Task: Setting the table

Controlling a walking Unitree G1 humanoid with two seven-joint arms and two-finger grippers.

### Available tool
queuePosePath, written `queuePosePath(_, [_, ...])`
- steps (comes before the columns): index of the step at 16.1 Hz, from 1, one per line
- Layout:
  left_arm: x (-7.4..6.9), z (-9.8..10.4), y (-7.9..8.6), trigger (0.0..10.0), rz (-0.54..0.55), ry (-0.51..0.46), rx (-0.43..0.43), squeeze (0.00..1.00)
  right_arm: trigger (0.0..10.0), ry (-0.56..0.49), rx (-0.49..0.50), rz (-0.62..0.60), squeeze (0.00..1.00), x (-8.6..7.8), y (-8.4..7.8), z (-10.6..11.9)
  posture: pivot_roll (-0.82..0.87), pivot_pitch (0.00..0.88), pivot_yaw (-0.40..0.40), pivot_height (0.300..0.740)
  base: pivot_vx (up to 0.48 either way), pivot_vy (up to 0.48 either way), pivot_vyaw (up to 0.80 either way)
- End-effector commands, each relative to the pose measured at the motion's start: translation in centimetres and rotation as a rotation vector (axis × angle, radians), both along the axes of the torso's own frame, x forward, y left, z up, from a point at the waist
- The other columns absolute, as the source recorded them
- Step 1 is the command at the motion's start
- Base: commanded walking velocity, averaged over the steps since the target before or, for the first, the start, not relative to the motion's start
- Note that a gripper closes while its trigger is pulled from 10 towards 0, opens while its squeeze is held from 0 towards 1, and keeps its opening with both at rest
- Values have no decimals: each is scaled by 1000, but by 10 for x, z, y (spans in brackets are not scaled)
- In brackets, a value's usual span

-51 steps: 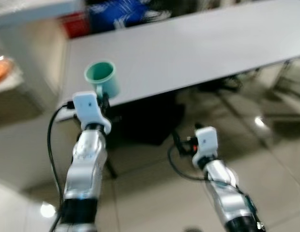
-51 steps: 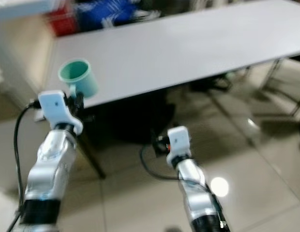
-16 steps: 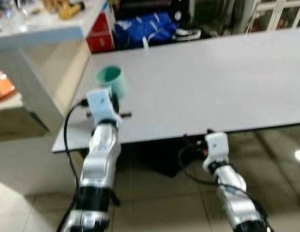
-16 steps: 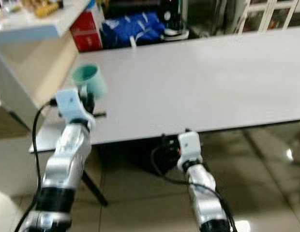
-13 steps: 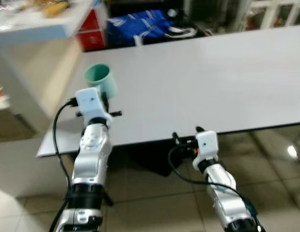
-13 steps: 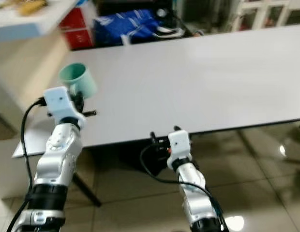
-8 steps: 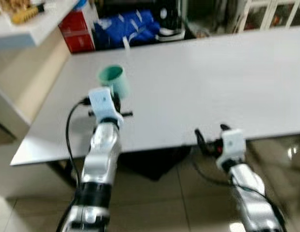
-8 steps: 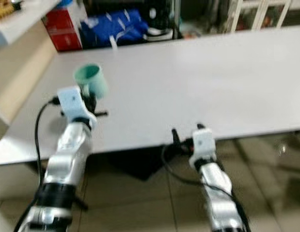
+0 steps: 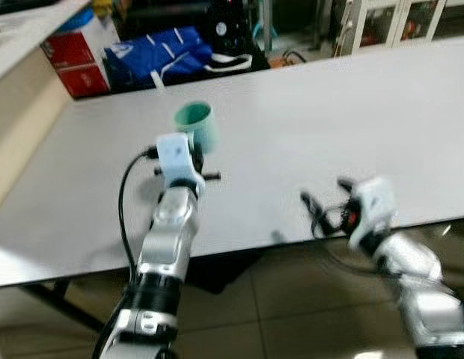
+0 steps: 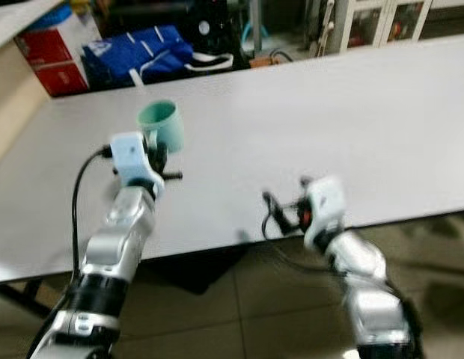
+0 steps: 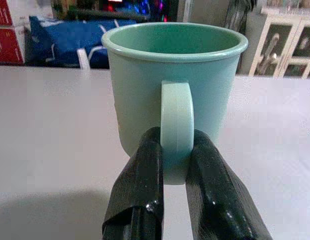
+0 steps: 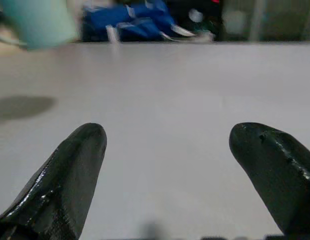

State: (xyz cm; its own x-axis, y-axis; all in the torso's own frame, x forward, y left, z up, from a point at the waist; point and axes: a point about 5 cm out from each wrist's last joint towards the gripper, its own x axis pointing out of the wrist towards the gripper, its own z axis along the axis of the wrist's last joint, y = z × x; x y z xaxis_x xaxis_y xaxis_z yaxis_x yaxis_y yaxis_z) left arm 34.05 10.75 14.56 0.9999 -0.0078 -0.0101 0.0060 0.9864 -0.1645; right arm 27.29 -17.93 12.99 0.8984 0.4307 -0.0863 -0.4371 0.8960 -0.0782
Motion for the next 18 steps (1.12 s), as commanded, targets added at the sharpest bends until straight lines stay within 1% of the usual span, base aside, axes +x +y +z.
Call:
queuePosePath(1, [2, -8, 12, 0, 21, 27, 16, 0, 10000, 11, 30, 110, 0, 3, 14, 10, -288, 0, 132, 740, 0, 0, 0])
queuePosePath(3, [4, -9, 12, 0, 12, 24, 21, 0, 10000, 13, 21, 183, 0, 12, 12, 27, -290, 0, 122, 740, 0, 0, 0])
queuePosePath(5, [7, -9, 10, 0, -12, 26, 20, 0, 10000, 32, 13, 216, 0, 17, 10, 34, -288, 0, 116, 740, 0, 0, 0])
queuePosePath(7, [9, -12, 10, 0, -44, 41, 28, 0, 10000, 52, -9, 265, 0, 17, 10, 38, -287, 0, 105, 740, 0, 0, 0])
queuePosePath(9, [11, -17, 13, 0, -65, 61, 13, 0, 10000, 68, -6, 305, 0, 17, 14, 43, -289, 0, 102, 740, 0, 0, 0])
queuePosePath(11, [12, -22, 17, 0, -71, 80, 18, 0, 10000, 87, -6, 345, 0, 17, 17, 45, -289, 0, 94, 740, 0, 0, 0])
queuePosePath(14, [19, -29, 27, 0, -65, 105, 17, 0, 10000, 96, -8, 359, 0, 18, 18, 48, -289, 8, 74, 740, 0, 0, 0])
queuePosePath(18, [26, -31, 29, 0, -87, 113, 3, 0, 10000, 102, -9, 354, 0, 17, 18, 47, -295, 26, 62, 740, 0, 0, 0])
